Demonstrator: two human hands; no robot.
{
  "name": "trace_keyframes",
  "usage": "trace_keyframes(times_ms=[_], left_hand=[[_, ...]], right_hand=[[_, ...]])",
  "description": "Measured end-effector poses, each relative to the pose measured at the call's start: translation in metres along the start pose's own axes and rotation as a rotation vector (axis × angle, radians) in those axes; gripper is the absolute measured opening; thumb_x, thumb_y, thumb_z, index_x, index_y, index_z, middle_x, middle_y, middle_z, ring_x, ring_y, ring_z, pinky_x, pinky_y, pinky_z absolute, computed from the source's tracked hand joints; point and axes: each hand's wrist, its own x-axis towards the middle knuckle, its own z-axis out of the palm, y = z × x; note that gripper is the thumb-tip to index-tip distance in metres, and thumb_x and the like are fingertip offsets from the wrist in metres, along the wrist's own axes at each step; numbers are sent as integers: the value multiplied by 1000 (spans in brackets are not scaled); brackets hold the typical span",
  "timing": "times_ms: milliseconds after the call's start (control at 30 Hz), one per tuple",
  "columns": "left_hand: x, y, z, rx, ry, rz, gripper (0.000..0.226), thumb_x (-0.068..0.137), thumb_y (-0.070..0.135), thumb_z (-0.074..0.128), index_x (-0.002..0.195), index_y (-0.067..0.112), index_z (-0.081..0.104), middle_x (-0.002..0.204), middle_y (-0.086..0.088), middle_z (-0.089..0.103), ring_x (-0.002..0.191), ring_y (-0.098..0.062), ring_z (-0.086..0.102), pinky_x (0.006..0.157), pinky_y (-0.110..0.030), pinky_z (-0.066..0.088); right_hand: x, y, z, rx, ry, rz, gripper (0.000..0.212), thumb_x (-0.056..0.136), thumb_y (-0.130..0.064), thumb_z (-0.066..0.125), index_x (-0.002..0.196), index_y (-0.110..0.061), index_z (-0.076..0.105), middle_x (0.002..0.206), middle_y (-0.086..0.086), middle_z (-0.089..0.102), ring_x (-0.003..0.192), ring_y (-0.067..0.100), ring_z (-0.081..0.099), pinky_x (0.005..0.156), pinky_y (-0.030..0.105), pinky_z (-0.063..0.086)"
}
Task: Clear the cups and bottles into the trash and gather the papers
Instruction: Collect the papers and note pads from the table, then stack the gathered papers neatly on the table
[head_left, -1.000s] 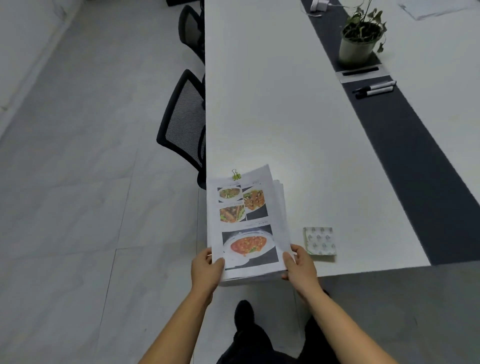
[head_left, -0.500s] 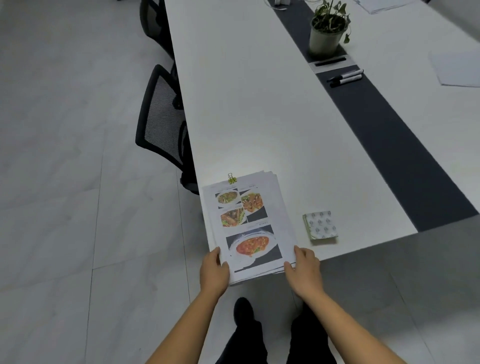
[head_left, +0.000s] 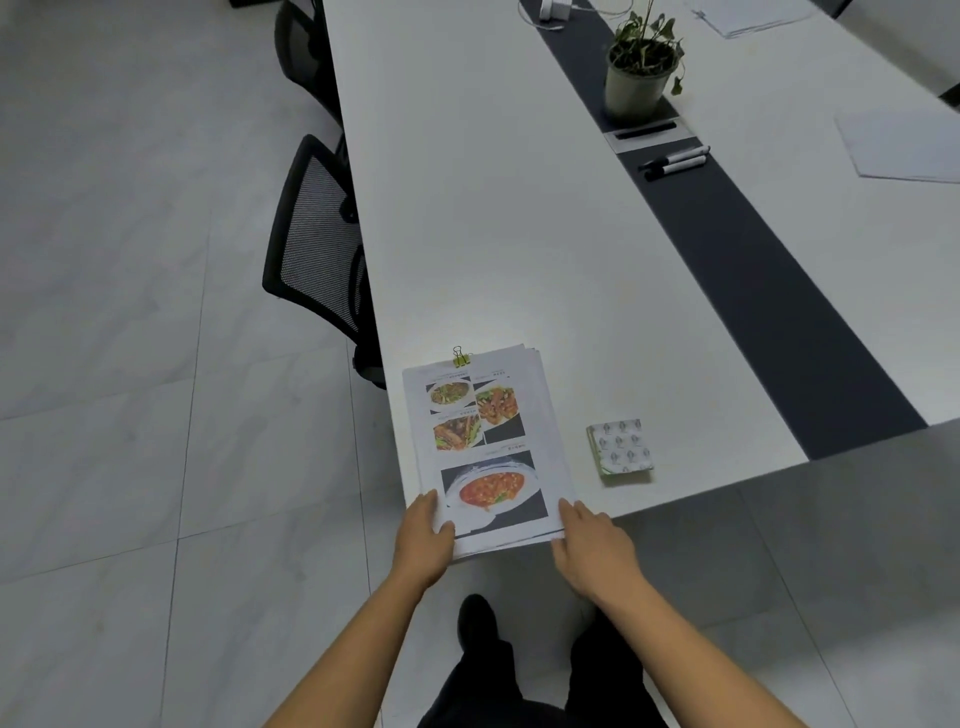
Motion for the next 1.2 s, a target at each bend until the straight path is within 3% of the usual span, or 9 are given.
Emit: trace_keyframes(times_ms=[133, 300, 433, 600, 767, 833, 933, 1033, 1200], left_hand=[[-26, 24, -24, 64, 101, 158, 54, 102, 24, 48, 152, 12, 31, 159, -8, 34, 144, -26, 35, 118, -40, 29], [-86, 78, -67, -35, 265, 450, 59, 97, 27, 59, 150, 19, 35, 138, 13, 39, 123, -7, 40, 98, -29, 36], [-123, 99, -81, -247, 257, 492, 60, 96, 29, 60, 150, 25, 35, 140, 14, 43, 123, -8, 43, 96, -32, 41], [-122, 117, -45, -351, 20, 437, 50, 94, 31, 63, 141, 31, 46, 135, 8, 57, 122, -18, 58, 99, -50, 51], [-130, 152, 23, -277, -233, 486, 48, 97, 26, 61, 142, 28, 45, 137, 4, 56, 124, -20, 56, 99, -41, 48], [-140, 172, 50, -222, -302, 534, 49, 97, 28, 60, 143, 29, 44, 138, 6, 55, 122, -20, 56, 92, -39, 50], [-161, 203, 91, -172, -396, 607, 52, 96, 28, 61, 145, 27, 44, 140, 2, 55, 123, -20, 56, 98, -38, 49], [-186, 237, 135, -121, -435, 698, 54, 94, 33, 65, 144, 27, 45, 139, 3, 56, 121, -19, 57, 101, -42, 50], [-214, 277, 216, -63, -441, 775, 47, 93, 33, 66, 138, 32, 49, 131, 6, 60, 117, -13, 60, 92, -34, 51]], right_hand=[[-21, 21, -39, 482, 19, 8, 60, 103, -44, 40, 155, -15, 29, 159, 5, 35, 145, 21, 33, 115, 32, 27], [-88, 43, -110, 832, 396, 29, 54, 103, -45, 40, 153, -26, 34, 150, -8, 43, 129, 9, 45, 107, 26, 34], [-155, 68, -129, 1016, 703, 79, 57, 98, -55, 44, 152, -36, 34, 149, -17, 40, 131, 2, 44, 105, 26, 36], [-228, 89, -97, 1237, 854, 339, 60, 90, -56, 49, 148, -44, 35, 143, -21, 44, 122, -11, 46, 102, 21, 35], [-285, 112, -60, 1304, 936, 560, 69, 87, -54, 50, 152, -37, 33, 152, -20, 40, 136, -1, 40, 112, 27, 31], [-306, 127, -54, 1332, 1023, 625, 67, 87, -54, 50, 150, -38, 36, 149, -21, 42, 134, -1, 43, 107, 23, 33], [-331, 155, -46, 1375, 1139, 688, 64, 89, -51, 52, 149, -38, 37, 145, -22, 45, 130, -2, 46, 99, 18, 33], [-346, 195, -34, 1396, 1221, 700, 61, 90, -45, 57, 148, -36, 39, 146, -24, 45, 129, -8, 45, 100, 18, 35], [-358, 276, -9, 1449, 1179, 712, 60, 90, -38, 65, 146, -36, 42, 143, -22, 47, 128, -7, 46, 99, 19, 38]])
